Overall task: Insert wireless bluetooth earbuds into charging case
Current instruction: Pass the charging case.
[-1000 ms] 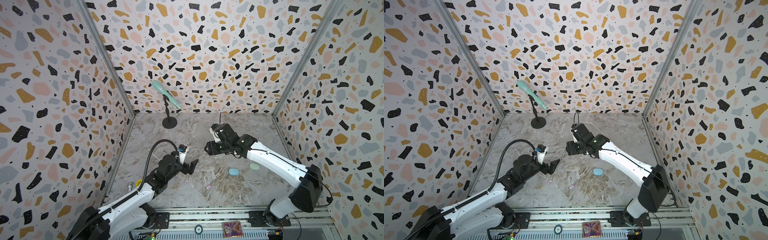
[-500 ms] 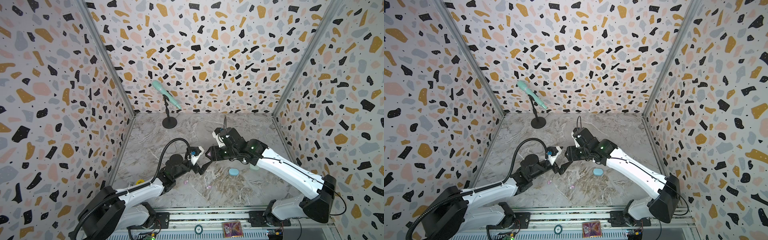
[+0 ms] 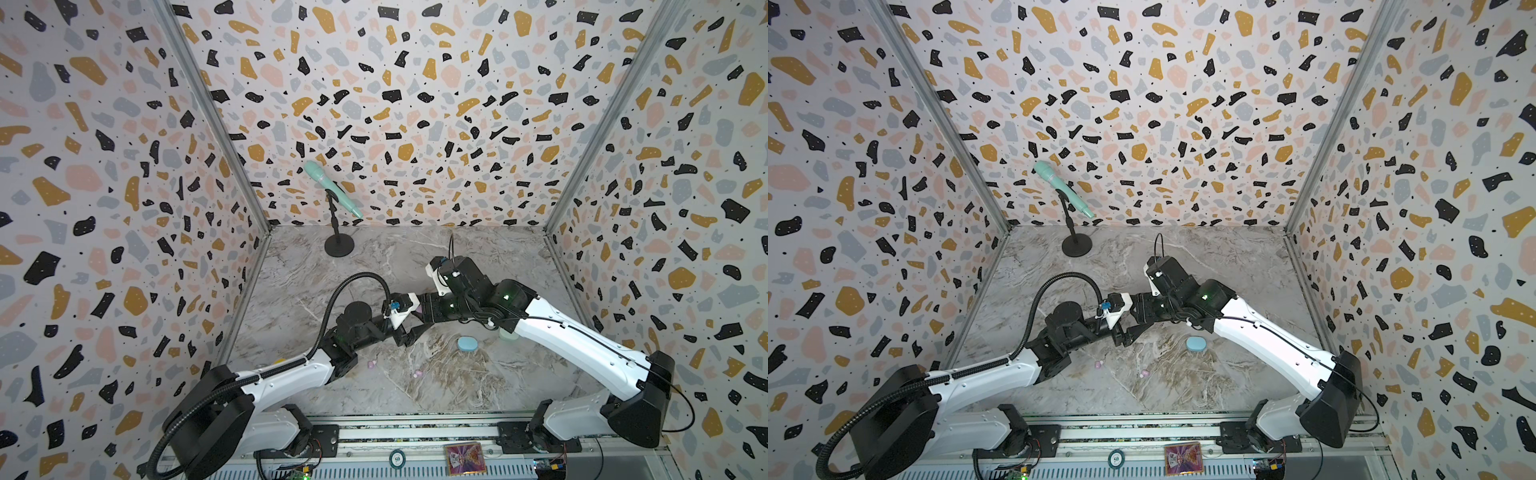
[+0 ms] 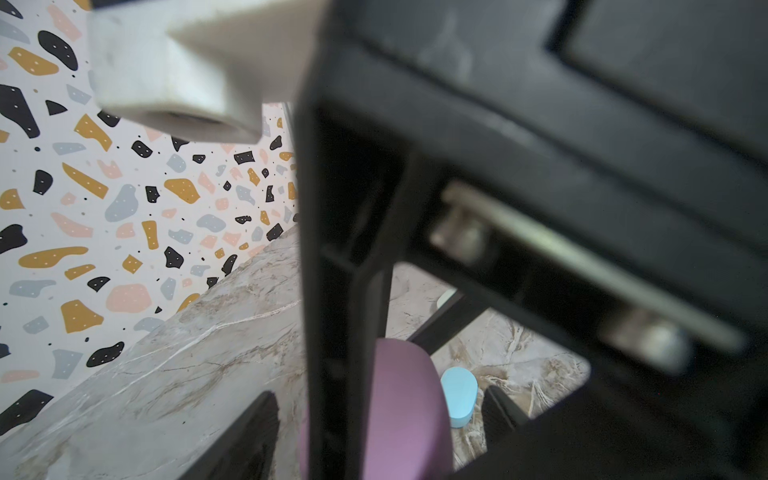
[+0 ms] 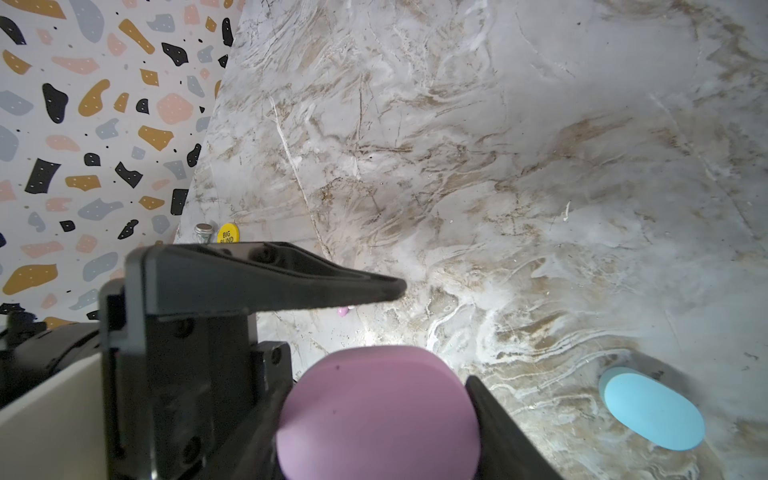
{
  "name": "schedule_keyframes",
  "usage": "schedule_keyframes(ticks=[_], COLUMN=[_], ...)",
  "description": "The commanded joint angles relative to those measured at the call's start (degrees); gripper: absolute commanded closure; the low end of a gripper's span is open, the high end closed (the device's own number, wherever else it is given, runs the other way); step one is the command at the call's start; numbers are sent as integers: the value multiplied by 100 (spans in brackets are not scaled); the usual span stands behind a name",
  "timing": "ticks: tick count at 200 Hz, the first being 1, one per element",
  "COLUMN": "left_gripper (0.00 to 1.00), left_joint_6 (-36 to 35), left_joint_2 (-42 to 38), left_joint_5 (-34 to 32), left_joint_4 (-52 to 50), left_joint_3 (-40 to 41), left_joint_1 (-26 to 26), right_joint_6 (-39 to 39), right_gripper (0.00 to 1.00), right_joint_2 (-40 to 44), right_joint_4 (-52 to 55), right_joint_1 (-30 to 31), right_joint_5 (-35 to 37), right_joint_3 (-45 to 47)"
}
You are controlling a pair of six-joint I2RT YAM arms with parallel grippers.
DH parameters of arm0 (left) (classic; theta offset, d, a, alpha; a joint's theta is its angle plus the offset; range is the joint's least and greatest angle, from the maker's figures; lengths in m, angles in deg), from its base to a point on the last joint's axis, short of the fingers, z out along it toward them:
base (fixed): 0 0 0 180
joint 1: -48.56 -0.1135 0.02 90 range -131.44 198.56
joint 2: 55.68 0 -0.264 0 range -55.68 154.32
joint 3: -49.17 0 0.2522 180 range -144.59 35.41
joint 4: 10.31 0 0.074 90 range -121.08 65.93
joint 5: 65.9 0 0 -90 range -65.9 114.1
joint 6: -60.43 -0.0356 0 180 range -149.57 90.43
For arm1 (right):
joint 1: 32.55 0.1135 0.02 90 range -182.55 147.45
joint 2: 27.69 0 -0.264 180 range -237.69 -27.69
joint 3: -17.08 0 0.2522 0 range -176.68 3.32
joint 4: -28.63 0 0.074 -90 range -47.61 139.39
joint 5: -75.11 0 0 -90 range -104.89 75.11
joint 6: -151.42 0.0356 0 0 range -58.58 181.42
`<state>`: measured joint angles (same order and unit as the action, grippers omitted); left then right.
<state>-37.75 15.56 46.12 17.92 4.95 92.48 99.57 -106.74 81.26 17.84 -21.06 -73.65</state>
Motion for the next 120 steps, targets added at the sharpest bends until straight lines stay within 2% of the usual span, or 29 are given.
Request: schedule_keyframes(ticks=[1, 38, 93, 120], left_gripper=[25, 31, 45, 46], left_joint_6=[-75, -42, -4, 23], left_joint_2=[1, 29, 12, -22], left_joint_5=[22, 18, -40, -83], left_joint_4=[137, 151, 195, 243], left_joint_3=[-153, -167, -136, -112], left_joint_1=[22, 38, 33, 37], right_joint_6=[34, 61, 70, 78], right_gripper=[41, 41, 41, 41], right_joint_2=[153, 153, 141, 144], right_joint_4=[-11, 11, 15, 16], right_joint_1=[53, 66, 72, 70], right_joint_5=[85, 121, 129, 118], right_joint_3=[-164, -252, -319, -336])
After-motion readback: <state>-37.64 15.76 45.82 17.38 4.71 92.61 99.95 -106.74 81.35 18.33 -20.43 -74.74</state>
